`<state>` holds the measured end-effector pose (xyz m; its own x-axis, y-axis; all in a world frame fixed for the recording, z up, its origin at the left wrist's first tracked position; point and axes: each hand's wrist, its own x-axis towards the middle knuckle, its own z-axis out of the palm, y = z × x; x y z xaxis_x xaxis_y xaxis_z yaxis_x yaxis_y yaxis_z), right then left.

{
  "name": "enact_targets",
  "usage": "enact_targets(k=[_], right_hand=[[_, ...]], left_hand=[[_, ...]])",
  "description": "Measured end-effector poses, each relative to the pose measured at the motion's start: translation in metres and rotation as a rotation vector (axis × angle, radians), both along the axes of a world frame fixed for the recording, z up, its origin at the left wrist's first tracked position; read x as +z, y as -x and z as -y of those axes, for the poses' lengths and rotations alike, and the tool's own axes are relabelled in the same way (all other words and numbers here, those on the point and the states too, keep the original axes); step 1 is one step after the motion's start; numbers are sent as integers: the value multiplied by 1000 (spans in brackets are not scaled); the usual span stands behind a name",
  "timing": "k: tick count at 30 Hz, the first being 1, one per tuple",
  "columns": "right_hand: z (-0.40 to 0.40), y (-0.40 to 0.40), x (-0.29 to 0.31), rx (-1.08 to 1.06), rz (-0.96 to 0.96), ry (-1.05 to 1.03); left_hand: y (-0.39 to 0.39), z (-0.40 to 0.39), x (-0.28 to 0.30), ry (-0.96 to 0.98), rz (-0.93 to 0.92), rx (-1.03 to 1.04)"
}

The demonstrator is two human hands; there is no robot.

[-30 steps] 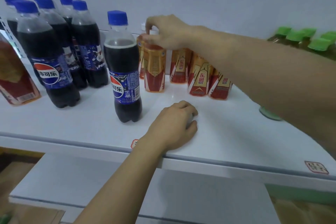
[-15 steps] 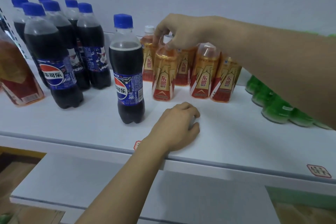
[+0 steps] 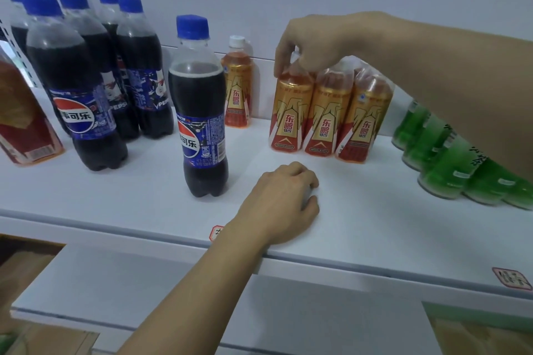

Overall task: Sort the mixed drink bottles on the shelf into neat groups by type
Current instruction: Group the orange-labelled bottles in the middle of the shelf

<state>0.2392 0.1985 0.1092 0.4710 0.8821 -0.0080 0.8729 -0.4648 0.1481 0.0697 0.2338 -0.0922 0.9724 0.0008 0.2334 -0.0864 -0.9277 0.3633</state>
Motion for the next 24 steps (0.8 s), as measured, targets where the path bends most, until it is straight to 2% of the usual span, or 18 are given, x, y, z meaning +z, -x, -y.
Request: enact_targets(k=[6, 10, 13, 19, 24], right_hand=[[-66, -6, -7, 3, 6, -258], [-109, -8, -34, -65, 18, -187], [-121, -5, -46, -58, 34, -247], [-82, 5, -29, 53, -28, -507], [-12, 24, -2, 28, -154, -794]], left_hand=[[-2, -1, 0, 8, -8, 2], [-2, -2, -1, 26, 9, -9], [-2, -3, -2, 42, 17, -11], [-4, -4, -2, 24, 24, 1], [-7, -4, -2, 35, -1, 2]])
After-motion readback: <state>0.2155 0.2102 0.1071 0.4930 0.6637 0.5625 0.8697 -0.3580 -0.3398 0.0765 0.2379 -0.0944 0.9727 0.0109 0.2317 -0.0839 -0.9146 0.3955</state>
